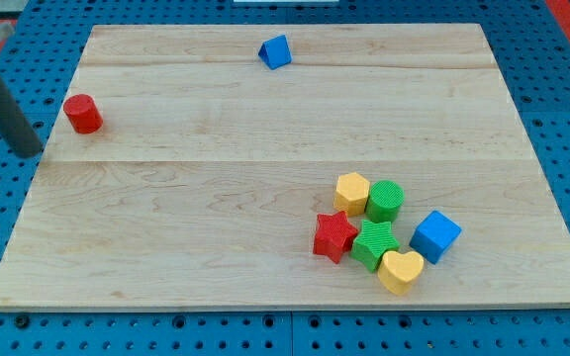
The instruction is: Move the red circle diagonal to the red star
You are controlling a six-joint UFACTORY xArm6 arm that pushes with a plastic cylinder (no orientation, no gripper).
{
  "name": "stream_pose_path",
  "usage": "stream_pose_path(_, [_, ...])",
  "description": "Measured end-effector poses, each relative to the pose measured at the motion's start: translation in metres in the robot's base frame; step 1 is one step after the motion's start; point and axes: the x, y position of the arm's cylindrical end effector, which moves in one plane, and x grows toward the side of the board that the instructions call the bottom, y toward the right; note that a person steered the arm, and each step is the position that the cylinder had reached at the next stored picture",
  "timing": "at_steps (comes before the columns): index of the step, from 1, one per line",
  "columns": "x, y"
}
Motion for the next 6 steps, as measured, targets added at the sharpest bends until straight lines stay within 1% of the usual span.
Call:
stream_pose_path(1, [-0.031,0.016])
stream_pose_path(2, [-0.036,0.053])
stream_pose_path(3, [-0.037,0.138])
stream_pose_path(4, [-0.079,0.143])
stream_pose_path(5, [-0.101,0.156])
stream_pose_path(6, [-0.045,0.226])
